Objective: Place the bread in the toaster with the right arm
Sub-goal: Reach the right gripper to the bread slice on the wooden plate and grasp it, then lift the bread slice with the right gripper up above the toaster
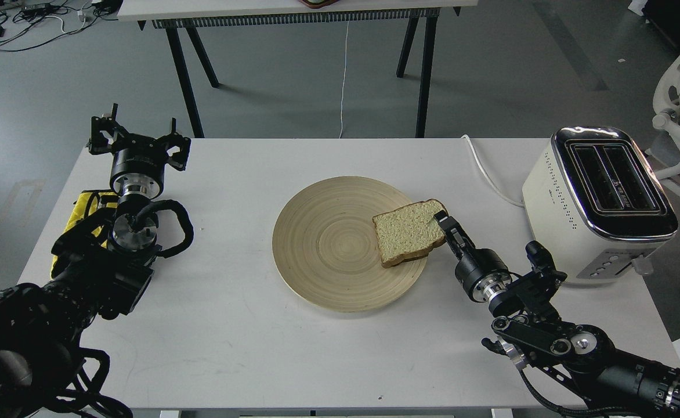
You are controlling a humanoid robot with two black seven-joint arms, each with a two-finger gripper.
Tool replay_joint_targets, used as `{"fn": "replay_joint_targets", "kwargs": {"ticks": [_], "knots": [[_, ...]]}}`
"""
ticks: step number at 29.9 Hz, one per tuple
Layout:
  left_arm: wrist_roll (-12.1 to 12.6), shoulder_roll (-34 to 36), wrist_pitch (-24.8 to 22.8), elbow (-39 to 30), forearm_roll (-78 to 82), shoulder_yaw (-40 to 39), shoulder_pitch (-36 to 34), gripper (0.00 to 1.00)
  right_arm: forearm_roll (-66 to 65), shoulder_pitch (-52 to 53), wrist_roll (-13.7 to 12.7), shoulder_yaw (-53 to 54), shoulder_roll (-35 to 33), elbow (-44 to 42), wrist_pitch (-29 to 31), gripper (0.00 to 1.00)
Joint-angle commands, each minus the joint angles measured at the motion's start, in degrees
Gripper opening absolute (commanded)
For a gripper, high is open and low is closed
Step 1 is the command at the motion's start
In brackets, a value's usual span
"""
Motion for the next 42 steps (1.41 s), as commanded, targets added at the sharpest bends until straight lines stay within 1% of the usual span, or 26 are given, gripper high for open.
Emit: {"fn": "replay_joint_targets", "kwargs": {"ticks": [1, 2, 7, 9, 12, 16, 20, 26, 30, 36, 42], "knots": [[0.0, 0.0, 0.0, 0.1, 0.0, 0.0, 0.0, 1.00, 0.1, 0.0, 0.0, 0.1, -0.3, 0.5, 0.0, 0.14], [0.0, 0.0, 0.0, 0.0, 0.0, 0.0, 0.1, 1.00, 0.1, 0.0, 0.0, 0.2, -0.4, 0.6, 0.0, 0.12], [0.0, 0.0, 0.0, 0.0, 0.0, 0.0, 0.0, 1.00, 0.1, 1.2, 0.4, 0.9, -1.2, 2.0, 0.0, 0.11], [0.0, 0.0, 0.0, 0.1, 0.0, 0.0, 0.1, 1.00, 0.1, 2.4, 0.4, 1.9, -3.2, 4.2, 0.0, 0.11], [0.0, 0.0, 0.0, 0.0, 0.0, 0.0, 0.0, 1.00, 0.1, 4.3, 0.4, 4.7, -8.0, 9.3, 0.0, 0.11], [0.0, 0.0, 0.0, 0.0, 0.0, 0.0, 0.0, 1.00, 0.1, 6.4, 0.2, 8.6, -16.7, 15.9, 0.0, 0.11], [0.0, 0.0, 0.0, 0.1, 0.0, 0.0, 0.0, 1.00, 0.1, 8.7, 0.1, 9.2, -26.9, 19.8, 0.0, 0.11], [0.0, 0.0, 0.0, 0.0, 0.0, 0.0, 0.0, 1.00, 0.0, 10.2, 1.0, 9.1, -41.2, 22.4, 0.0, 0.11], [0.0, 0.0, 0.0, 0.0, 0.0, 0.0, 0.1, 1.00, -2.1, 10.1, 1.2, 8.5, -48.2, 22.3, 0.0, 0.11], [0.0, 0.0, 0.0, 0.1, 0.0, 0.0, 0.0, 1.00, -5.3, 9.4, 1.2, 6.1, -53.2, 22.0, 0.0, 0.11], [0.0, 0.0, 0.0, 0.0, 0.0, 0.0, 0.1, 1.00, -6.0, 9.3, 1.6, 1.4, -54.8, 21.7, 0.0, 0.12]]}}
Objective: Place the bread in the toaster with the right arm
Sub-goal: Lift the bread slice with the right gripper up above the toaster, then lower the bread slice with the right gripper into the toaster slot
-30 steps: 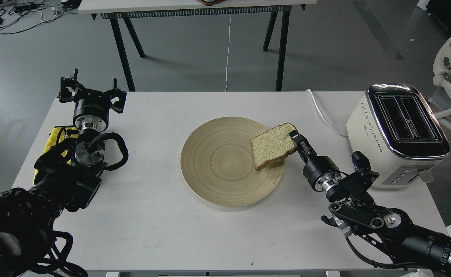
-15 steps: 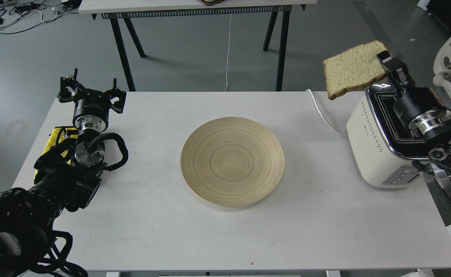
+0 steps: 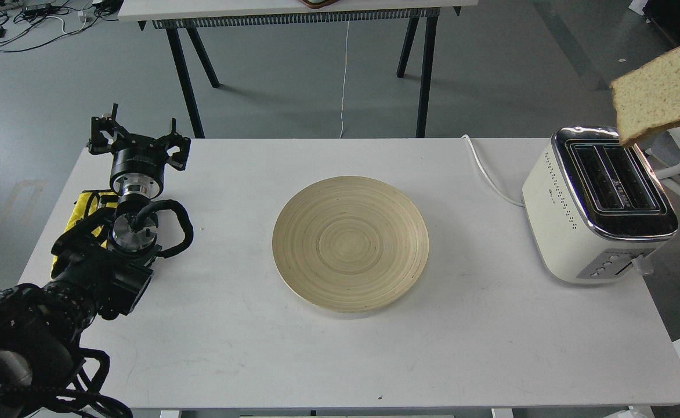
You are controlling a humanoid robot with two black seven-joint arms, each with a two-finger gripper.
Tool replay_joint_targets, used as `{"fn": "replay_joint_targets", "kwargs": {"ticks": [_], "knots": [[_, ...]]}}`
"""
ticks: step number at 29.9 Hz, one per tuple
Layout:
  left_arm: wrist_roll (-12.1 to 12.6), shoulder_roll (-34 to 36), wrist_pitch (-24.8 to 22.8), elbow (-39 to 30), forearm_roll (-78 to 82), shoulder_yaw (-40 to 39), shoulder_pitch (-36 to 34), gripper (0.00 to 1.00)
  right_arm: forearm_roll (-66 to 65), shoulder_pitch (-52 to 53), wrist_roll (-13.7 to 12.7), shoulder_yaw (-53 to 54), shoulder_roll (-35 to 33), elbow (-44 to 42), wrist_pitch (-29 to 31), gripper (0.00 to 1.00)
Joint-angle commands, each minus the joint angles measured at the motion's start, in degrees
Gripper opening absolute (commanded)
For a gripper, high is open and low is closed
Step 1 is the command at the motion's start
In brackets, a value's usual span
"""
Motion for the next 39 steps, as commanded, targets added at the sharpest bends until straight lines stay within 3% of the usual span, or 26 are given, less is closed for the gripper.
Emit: {"fn": "replay_joint_targets", "kwargs": {"ticks": [1, 13, 39], "knots": [[0.0, 0.0, 0.0, 0.1, 0.0, 0.0, 0.0, 1.00, -0.8, 0.0, 0.3, -2.6, -0.4, -0.2, 0.0, 0.12], [0.0, 0.0, 0.0, 0.0, 0.0, 0.0, 0.0, 1.00, -1.7, -0.1, 0.3, -8.2, 1.2, -2.1, 0.0, 0.12], [0.0, 0.0, 0.0, 0.0, 0.0, 0.0, 0.0, 1.00, -1.3, 1.5, 0.2, -7.4, 5.8, -4.4, 0.0, 0.12]]}}
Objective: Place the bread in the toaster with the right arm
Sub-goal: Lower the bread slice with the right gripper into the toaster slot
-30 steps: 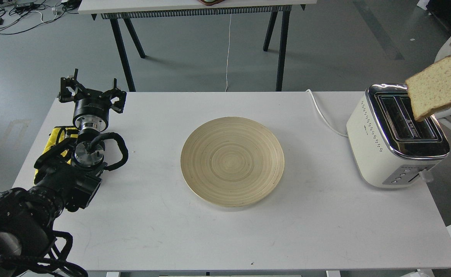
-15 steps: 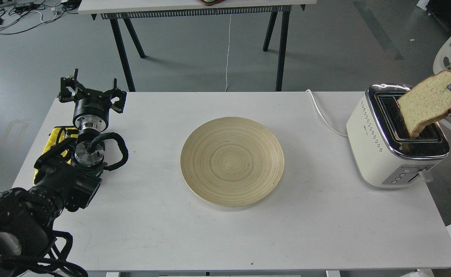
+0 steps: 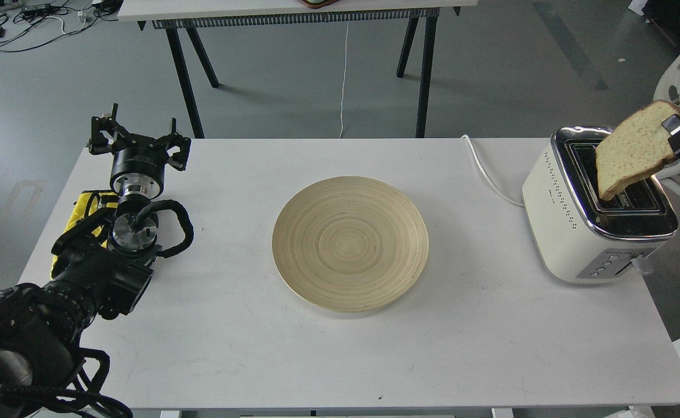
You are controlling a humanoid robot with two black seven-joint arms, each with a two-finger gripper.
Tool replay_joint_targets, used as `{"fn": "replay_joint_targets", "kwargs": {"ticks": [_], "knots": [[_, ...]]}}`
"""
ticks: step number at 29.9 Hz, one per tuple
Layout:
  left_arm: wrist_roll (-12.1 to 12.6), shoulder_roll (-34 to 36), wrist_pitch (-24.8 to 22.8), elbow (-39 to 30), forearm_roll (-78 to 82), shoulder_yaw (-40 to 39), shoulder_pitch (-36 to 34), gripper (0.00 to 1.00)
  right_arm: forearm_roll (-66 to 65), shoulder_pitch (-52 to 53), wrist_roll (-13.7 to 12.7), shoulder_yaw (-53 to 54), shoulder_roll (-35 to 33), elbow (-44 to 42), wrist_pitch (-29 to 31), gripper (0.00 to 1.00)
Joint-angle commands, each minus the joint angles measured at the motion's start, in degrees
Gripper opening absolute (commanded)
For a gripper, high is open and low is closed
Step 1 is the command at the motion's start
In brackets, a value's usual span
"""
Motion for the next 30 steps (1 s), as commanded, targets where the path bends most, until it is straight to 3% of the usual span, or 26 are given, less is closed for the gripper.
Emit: {"fn": "replay_joint_targets", "kwargs": {"ticks": [1, 25, 30], "knots": [[0.0, 0.0, 0.0, 0.0, 0.0, 0.0, 0.0, 1.00, 0.0, 0.3, 0.0, 0.0, 0.0, 0.1, 0.0, 0.12], [0.0, 0.0, 0.0, 0.0, 0.0, 0.0, 0.0, 1.00, -0.1, 0.0, 0.0, -0.8, 0.1, -1.1, 0.0, 0.12], [0.0, 0.0, 0.0, 0.0, 0.0, 0.0, 0.0, 1.00, -0.2, -0.5, 0.0, -0.9, 2.7, -3.7, 0.0, 0.13]]}}
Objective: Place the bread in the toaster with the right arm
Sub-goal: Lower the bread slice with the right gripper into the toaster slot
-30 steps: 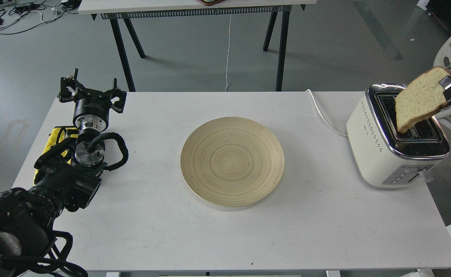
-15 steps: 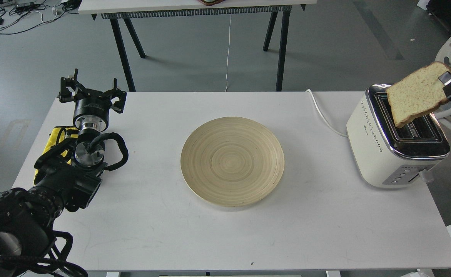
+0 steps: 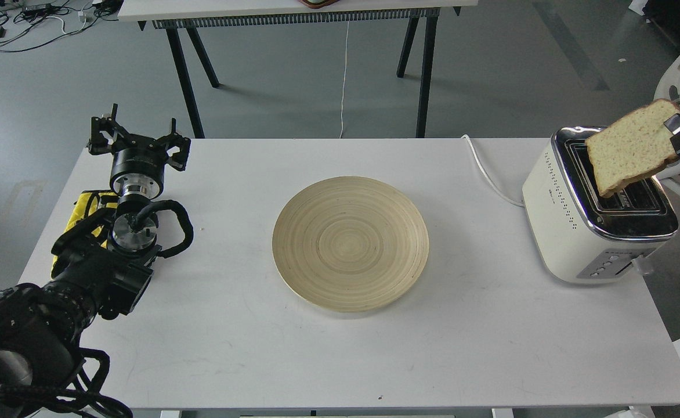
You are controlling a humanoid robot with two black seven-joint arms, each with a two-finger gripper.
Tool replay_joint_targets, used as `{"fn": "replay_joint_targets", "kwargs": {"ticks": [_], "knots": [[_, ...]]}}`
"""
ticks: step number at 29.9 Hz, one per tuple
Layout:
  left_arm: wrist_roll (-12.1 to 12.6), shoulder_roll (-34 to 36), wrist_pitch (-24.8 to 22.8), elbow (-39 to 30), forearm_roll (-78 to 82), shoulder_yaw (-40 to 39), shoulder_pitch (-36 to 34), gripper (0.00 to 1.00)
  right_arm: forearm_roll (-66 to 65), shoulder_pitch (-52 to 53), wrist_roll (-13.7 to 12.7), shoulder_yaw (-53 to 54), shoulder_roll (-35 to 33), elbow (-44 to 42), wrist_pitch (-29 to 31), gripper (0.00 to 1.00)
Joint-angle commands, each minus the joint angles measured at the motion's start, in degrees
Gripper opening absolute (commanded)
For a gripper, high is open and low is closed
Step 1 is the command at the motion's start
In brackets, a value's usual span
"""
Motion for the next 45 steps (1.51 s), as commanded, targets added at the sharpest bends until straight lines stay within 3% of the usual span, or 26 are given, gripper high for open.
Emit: {"fn": "replay_joint_targets", "kwargs": {"ticks": [1, 11, 16, 24, 25, 27, 32, 37, 42, 45], "knots": [[0.0, 0.0, 0.0, 0.0, 0.0, 0.0, 0.0, 1.00, 0.0, -0.5, 0.0, -0.1, 1.9, -2.1, 0.0, 0.13], [0.0, 0.0, 0.0, 0.0, 0.0, 0.0, 0.0, 1.00, -0.1, -0.3, 0.0, -2.9, 7.9, -6.5, 0.0, 0.20], [0.0, 0.0, 0.0, 0.0, 0.0, 0.0, 0.0, 1.00, -0.1, -0.4, 0.0, -2.9, 10.0, -6.4, 0.0, 0.44], [0.0, 0.0, 0.0, 0.0, 0.0, 0.0, 0.1, 1.00, 0.3, 0.2, 0.0, -2.1, 10.7, -5.2, 0.0, 0.66], [0.0, 0.0, 0.0, 0.0, 0.0, 0.0, 0.0, 1.00, 0.4, 0.3, -0.1, -1.9, 10.5, -4.3, 0.0, 0.72], [0.0, 0.0, 0.0, 0.0, 0.0, 0.0, 0.0, 1.00, 0.7, 0.5, -0.5, -1.2, 9.7, -1.0, 0.0, 0.97], [0.0, 0.0, 0.0, 0.0, 0.0, 0.0, 0.0, 1.00, 1.0, 0.5, -1.8, 3.7, 5.0, 6.5, 0.0, 0.98], [0.0, 0.0, 0.0, 0.0, 0.0, 0.0, 0.1, 1.00, 6.9, 0.3, -1.8, 11.5, 5.0, 12.3, 0.0, 0.98], [0.0, 0.0, 0.0, 0.0, 0.0, 0.0, 0.1, 1.00, 17.5, 0.1, -1.1, 16.3, 11.5, 12.7, 0.0, 0.98], [0.0, 0.0, 0.0, 0.0, 0.0, 0.0, 0.1, 1.00, 20.5, -0.4, 0.7, 17.3, 16.0, 12.6, 1.2, 0.98]]}}
